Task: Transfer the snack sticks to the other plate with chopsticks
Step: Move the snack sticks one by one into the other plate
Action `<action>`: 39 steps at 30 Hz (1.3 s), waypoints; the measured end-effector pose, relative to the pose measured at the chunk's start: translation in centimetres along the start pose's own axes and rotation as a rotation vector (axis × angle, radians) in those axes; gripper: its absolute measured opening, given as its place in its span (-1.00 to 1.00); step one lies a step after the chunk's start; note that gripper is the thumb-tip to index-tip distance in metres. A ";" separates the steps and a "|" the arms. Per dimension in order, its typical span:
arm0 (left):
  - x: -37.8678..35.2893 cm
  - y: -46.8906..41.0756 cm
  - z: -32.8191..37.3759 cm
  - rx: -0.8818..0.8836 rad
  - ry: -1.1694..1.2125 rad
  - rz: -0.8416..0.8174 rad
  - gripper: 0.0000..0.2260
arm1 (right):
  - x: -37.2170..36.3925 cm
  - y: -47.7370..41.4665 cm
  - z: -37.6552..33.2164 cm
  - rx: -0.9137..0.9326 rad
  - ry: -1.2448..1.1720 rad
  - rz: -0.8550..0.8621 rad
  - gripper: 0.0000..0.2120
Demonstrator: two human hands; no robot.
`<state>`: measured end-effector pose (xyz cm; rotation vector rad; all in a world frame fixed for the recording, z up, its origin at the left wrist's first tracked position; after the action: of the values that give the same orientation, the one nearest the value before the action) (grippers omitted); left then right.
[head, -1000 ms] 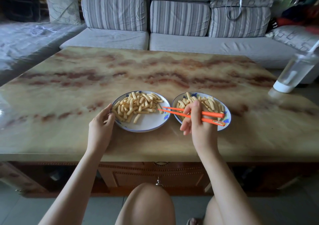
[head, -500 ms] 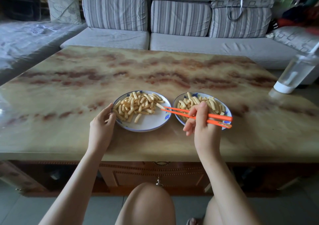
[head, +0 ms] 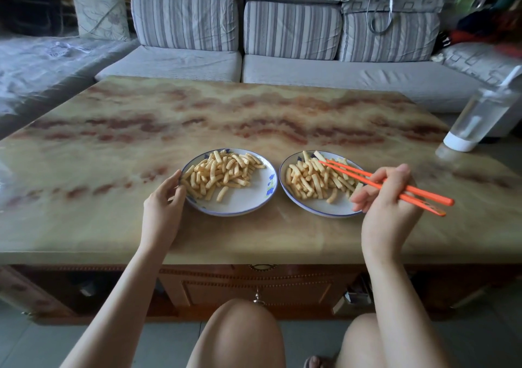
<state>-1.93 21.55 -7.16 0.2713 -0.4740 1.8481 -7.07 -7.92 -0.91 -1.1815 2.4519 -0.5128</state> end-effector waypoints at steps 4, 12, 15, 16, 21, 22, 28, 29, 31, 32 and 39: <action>0.0 0.0 0.0 -0.004 0.000 -0.002 -0.65 | 0.4 -0.1 0.6 -0.009 0.076 -0.017 -0.62; 0.0 0.0 0.1 -0.005 -0.007 -0.001 -0.66 | 0.1 0.3 -0.4 0.033 -0.001 -0.043 -0.64; 0.0 0.0 0.1 -0.005 -0.007 0.005 -0.66 | -0.8 0.7 -0.9 0.010 -0.062 -0.153 -0.63; 0.0 0.0 0.1 -0.005 -0.008 0.007 -0.66 | -1.3 0.9 -0.8 -0.023 -0.080 -0.210 -0.62; 0.0 0.0 0.1 -0.007 -0.011 0.005 -0.66 | -3.8 2.1 -0.1 -0.148 -0.109 -0.474 -0.59; 0.0 0.0 0.1 -0.005 -0.011 0.006 -0.66 | -4.1 2.4 0.0 -0.145 -0.104 -0.503 -0.60; 0.0 -0.1 0.0 -0.008 -0.011 0.008 -0.66 | -5.5 3.2 0.7 -0.154 -0.051 -0.596 -0.62; 0.0 -0.1 -0.1 -0.008 -0.011 0.008 -0.66 | -5.7 3.3 0.9 -0.152 -0.035 -0.605 -0.62; 0.0 -0.1 -0.1 -0.011 -0.011 0.007 -0.66 | -6.0 3.3 1.2 -0.136 -0.002 -0.620 -0.61; 0.0 -0.1 -0.1 -0.009 -0.010 0.007 -0.66 | -6.1 3.4 1.3 -0.129 0.006 -0.621 -0.61; 0.0 0.0 0.0 0.001 -0.003 0.008 -0.65 | -6.1 3.3 1.2 -0.165 -0.021 -0.515 -0.59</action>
<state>-1.92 21.57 -7.17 0.2728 -0.4767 1.8557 -5.17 -1.33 -2.49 -1.8918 2.1927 -0.4330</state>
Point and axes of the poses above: each hand's wrist, its own y-axis away from the middle knuckle, its own x-axis out of the back of the hand, z = x × y, the point moved 1 cm from there along -y, towards the middle knuckle, and after that the axes turned 7 degrees about -z, right-handed, at the moved point
